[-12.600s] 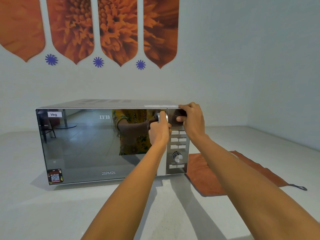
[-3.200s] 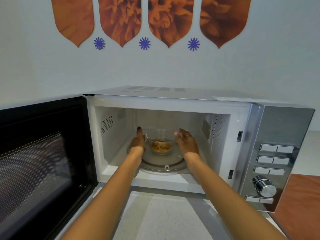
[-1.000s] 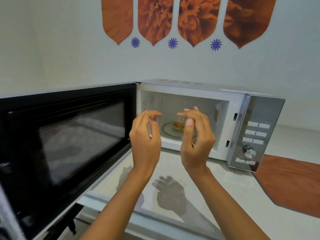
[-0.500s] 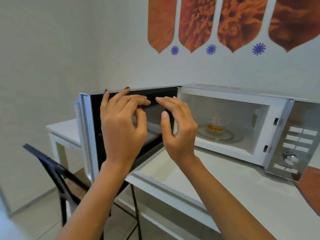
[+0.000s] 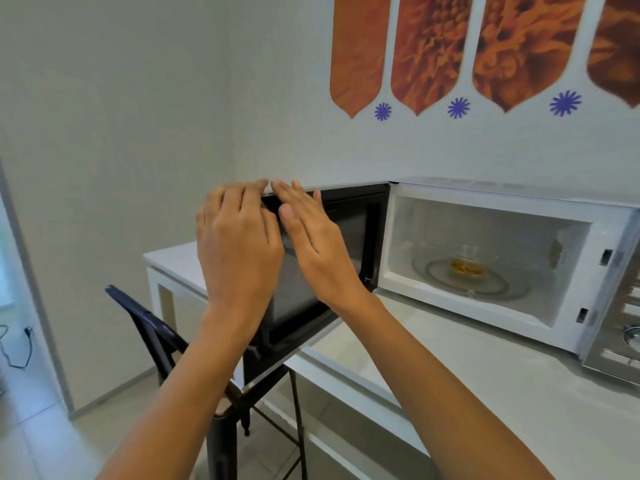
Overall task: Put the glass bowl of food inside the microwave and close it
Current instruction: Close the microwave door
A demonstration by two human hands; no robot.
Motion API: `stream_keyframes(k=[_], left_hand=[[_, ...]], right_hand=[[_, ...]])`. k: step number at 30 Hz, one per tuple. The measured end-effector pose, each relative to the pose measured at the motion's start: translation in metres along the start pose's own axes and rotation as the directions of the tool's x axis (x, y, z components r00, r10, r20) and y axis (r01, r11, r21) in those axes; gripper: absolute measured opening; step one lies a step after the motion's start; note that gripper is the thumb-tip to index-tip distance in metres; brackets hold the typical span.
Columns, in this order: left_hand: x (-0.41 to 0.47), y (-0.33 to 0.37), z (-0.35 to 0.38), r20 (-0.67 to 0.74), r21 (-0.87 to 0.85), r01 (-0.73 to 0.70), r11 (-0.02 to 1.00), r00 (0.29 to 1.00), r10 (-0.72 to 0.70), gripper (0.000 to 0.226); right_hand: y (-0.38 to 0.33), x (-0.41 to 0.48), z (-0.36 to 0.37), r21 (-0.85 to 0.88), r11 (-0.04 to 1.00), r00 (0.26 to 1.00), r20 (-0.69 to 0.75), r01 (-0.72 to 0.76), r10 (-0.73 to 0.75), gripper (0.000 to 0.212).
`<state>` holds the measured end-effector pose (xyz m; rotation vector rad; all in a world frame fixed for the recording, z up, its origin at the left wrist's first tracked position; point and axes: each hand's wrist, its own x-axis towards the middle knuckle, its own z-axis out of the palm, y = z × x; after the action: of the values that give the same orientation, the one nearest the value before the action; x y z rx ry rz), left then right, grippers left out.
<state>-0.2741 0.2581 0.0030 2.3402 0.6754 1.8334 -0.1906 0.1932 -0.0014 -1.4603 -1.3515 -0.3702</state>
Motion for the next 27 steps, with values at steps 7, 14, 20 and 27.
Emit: stream_keyframes(k=[7,14,20,27], left_hand=[[0.008,0.004,-0.013,-0.072,-0.197,-0.104,0.975,0.993,0.091,0.030],[0.013,0.019,-0.020,0.056,-0.550,-0.318,0.772,0.909,0.414,0.031],[-0.001,0.057,0.000,0.104,-0.781,-0.311,0.542,0.790,0.604,0.032],[-0.017,0.111,0.037,0.101,-0.917,-0.185,0.354,0.750,0.653,0.042]], right_hand=[[-0.006,-0.005,-0.019,-0.025,0.998,0.989,-0.139,0.052,-0.055,0.034],[-0.015,-0.029,-0.064,-0.025,0.997,0.965,-0.254,0.069,-0.073,0.030],[-0.022,-0.059,-0.117,-0.106,0.994,0.955,-0.291,0.025,-0.055,0.030],[-0.026,-0.092,-0.166,-0.183,0.975,0.911,-0.412,-0.123,0.037,0.034]])
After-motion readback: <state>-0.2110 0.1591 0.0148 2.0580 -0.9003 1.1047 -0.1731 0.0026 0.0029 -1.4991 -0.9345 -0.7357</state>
